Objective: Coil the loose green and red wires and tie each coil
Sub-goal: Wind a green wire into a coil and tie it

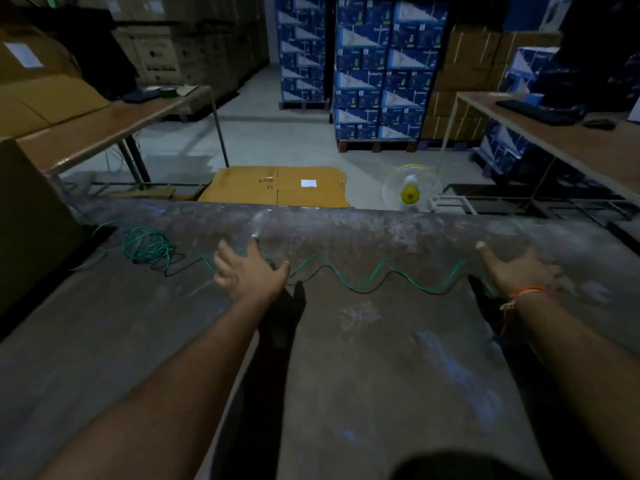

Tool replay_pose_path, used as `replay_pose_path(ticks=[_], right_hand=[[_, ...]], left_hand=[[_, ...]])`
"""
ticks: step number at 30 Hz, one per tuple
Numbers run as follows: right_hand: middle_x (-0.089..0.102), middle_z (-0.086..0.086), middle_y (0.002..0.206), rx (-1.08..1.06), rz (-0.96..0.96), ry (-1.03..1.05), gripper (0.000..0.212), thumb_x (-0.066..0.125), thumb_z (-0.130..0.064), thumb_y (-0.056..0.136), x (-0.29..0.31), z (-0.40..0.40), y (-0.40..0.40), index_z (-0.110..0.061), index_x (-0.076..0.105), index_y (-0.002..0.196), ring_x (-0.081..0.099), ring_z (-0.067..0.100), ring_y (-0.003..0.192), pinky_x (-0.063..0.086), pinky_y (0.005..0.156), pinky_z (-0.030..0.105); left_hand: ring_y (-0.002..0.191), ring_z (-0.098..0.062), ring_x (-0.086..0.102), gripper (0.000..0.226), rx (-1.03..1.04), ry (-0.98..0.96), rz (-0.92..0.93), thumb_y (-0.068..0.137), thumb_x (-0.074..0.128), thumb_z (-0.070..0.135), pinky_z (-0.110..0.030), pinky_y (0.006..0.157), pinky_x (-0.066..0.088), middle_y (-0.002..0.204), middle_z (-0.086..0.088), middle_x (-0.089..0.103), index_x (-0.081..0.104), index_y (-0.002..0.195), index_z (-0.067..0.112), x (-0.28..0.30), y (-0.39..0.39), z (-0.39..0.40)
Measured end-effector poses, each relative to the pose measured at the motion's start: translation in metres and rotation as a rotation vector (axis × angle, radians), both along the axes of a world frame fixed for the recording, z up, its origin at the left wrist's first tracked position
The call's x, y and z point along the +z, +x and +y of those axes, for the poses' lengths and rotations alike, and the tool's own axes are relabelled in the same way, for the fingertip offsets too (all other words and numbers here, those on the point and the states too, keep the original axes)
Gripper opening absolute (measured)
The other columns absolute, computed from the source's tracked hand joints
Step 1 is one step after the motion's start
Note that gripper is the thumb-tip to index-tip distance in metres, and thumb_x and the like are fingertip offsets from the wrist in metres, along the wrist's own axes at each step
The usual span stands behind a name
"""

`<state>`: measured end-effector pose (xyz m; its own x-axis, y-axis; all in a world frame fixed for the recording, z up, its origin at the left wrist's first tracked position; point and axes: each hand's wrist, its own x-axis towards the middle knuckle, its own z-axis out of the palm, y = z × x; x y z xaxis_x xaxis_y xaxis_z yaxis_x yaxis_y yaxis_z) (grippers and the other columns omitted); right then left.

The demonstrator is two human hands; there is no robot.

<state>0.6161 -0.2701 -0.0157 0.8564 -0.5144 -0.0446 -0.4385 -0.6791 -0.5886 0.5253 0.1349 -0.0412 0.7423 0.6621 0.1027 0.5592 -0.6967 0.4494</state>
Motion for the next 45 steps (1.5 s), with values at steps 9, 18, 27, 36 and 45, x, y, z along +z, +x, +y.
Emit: replay_pose_path(ticks=[9,18,27,36,45], right_hand=[[0.072,0.020,0.111,0.313,-0.022,-0.069,0.043,0.081,-0.034,0.079,-0.039,0.113,-0.004,-0.010,0.071,0.114,0.068,0.039,0.105,0.055,0.089,0.040],[0.072,0.009,0.096,0.552,-0.165,0.465,0.050,0.040,0.023,0.078,-0.066,0.161,-0.084,-0.010,0.071,0.100,0.069,0.028,0.099,0.051,0.103,0.044],[0.075,0.006,0.097,0.538,-0.158,0.610,0.034,0.056,0.000,0.084,-0.051,0.124,-0.199,-0.033,0.066,0.087,0.070,0.027,0.100,0.054,0.097,0.053],[0.075,0.001,0.099,0.528,-0.187,0.615,0.028,0.048,-0.019,0.067,-0.044,0.090,-0.277,-0.032,0.069,0.081,0.069,0.025,0.100,0.057,0.092,0.055],[0.075,-0.006,0.090,0.449,-0.234,0.541,0.041,0.046,-0.034,0.063,-0.077,0.112,-0.259,-0.052,0.068,0.092,0.071,0.025,0.092,0.059,0.085,0.054]], left_hand=[[0.106,-0.037,0.061,0.041,-0.383,0.013,-0.004,0.088,0.065,0.034,-0.038,0.087,0.048,0.115,-0.018,0.064,0.060,0.124,0.016,-0.033,0.011,-0.011],[0.112,-0.030,0.062,0.036,-0.389,-0.221,-0.145,0.087,0.067,0.020,-0.032,0.095,0.046,0.120,-0.011,0.067,0.066,0.121,0.010,0.001,-0.066,-0.047],[0.097,-0.024,0.073,0.039,-0.427,-0.544,-0.287,0.089,0.051,-0.009,-0.040,0.089,0.057,0.124,-0.011,0.066,0.062,0.122,0.008,0.062,-0.197,-0.119],[0.087,-0.031,0.073,0.046,-0.620,-0.904,-0.188,0.097,0.050,-0.005,-0.030,0.066,0.058,0.115,-0.019,0.061,0.041,0.138,0.013,0.106,-0.293,-0.154],[0.107,-0.039,0.061,0.040,-0.189,0.041,0.004,0.090,0.055,0.029,-0.041,0.085,0.050,0.119,-0.017,0.059,0.054,0.125,0.011,0.087,-0.277,-0.050]])
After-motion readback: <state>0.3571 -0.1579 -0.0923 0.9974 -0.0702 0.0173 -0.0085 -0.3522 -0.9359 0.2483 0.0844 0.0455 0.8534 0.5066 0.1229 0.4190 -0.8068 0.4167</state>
